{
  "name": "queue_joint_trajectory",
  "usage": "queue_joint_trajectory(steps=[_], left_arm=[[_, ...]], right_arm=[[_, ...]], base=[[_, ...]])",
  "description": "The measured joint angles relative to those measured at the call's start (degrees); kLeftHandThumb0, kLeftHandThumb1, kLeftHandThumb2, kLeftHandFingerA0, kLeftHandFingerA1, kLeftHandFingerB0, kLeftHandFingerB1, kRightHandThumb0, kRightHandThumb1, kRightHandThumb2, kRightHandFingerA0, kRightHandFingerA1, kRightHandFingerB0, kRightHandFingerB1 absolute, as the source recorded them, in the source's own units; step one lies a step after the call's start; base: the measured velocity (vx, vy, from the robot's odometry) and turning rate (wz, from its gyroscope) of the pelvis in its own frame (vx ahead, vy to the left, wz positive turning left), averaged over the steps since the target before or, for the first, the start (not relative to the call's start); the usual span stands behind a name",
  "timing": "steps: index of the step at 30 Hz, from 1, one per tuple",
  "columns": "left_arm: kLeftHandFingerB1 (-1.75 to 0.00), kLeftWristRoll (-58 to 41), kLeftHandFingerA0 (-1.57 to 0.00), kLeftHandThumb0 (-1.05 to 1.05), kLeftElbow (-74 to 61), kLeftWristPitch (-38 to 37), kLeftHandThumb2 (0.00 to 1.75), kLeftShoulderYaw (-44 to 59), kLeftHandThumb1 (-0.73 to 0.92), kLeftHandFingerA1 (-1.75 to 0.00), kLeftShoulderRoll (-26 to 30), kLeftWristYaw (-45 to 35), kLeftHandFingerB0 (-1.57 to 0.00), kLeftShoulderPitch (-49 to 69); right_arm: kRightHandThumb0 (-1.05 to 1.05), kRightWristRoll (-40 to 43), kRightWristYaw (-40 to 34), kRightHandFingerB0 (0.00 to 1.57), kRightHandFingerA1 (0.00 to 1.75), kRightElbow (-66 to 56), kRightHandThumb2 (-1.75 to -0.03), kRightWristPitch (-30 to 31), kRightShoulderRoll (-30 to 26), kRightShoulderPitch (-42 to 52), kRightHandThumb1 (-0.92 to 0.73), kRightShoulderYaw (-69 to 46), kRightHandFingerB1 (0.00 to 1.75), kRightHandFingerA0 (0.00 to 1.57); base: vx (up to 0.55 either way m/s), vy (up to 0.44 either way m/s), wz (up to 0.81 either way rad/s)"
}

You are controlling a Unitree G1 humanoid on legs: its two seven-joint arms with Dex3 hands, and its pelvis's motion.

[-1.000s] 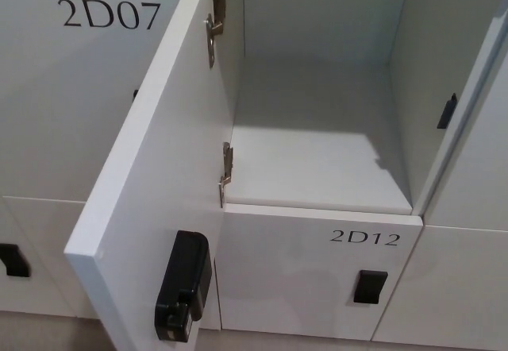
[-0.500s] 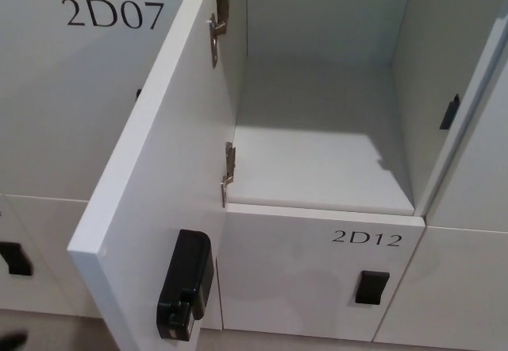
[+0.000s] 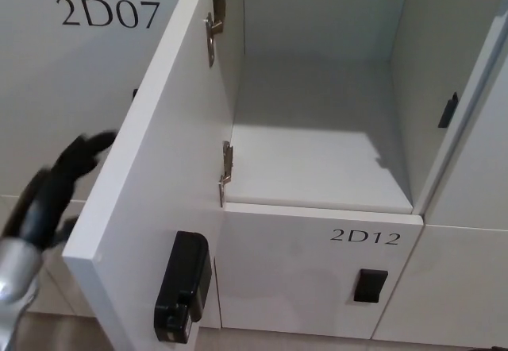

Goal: The robot uses its left hand to push the door of an open cabinet towards the right and closes it

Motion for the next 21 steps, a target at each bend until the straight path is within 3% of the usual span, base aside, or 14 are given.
queue_joint_trajectory(steps=[3, 4, 8, 9, 19, 20, 21], left_arm=[[-0.30, 2.2, -0.23, -0.74, -1.6, 2.1, 0.75, -3.2, 0.92, -0.33, -0.9, 0.1, -0.19, -3.6], [-0.29, 2.7, -0.21, -0.73, -1.7, 2.6, 0.74, -3.7, 0.92, -0.32, -1.0, 0.2, -0.19, -4.2], [-0.28, 5.6, -0.24, -0.74, -3.0, 5.3, 0.72, -8.1, 0.92, -0.32, -1.8, 0.3, -0.20, -6.7], [-0.29, 6.2, -0.22, -0.70, -3.6, 6.0, 0.73, -9.2, 0.92, -0.31, -2.3, 0.3, -0.20, -6.9], [-0.28, 12.2, -0.20, -0.82, -8.8, 14.2, 0.74, -19.5, 0.91, -0.30, -7.2, 0.1, -0.17, -11.1], [-0.29, 12.3, -0.25, -0.68, -8.9, 14.6, 0.69, -20.0, 0.92, -0.33, -8.1, 0.0, -0.22, -11.5], [-0.29, 12.4, -0.25, -0.68, -8.9, 15.0, 0.69, -20.8, 0.92, -0.33, -9.5, -0.2, -0.22, -11.9]], right_arm=[[-0.54, 0.0, 0.0, 0.30, 0.37, 0.0, -0.65, 0.1, 0.0, -0.6, -0.85, 0.0, 0.32, 0.37], [-0.56, 0.1, 0.0, 0.19, 0.53, 0.0, -1.01, 0.1, 0.0, -0.6, -0.68, -0.1, 0.45, 0.34], [-0.56, 0.2, 0.0, 0.20, 0.53, 0.0, -1.01, 0.2, 0.0, -0.6, -0.68, -0.5, 0.45, 0.33], [-0.54, 0.3, 0.0, 0.28, 0.37, 0.0, -0.66, 0.2, 0.0, -0.6, -0.88, -0.6, 0.32, 0.33], [-0.57, 0.0, 0.0, 0.26, 0.36, 0.1, -0.66, 0.2, 0.3, -0.5, -0.88, 0.3, 0.31, 0.32], [-0.55, 0.1, 0.0, 0.29, 0.35, 0.1, -0.66, 0.2, 0.5, -0.5, -0.88, 0.3, 0.31, 0.32], [-0.55, 0.1, 0.0, 0.29, 0.35, 0.0, -0.66, 0.2, 0.7, -0.4, -0.88, 0.3, 0.31, 0.32]], base=[[0.00, 0.000, 0.00], [0.00, 0.000, 0.00], [0.00, 0.001, 0.02], [0.00, 0.000, 0.00], [0.01, 0.004, 0.08], [0.00, 0.000, 0.00], [0.00, 0.000, 0.00]])
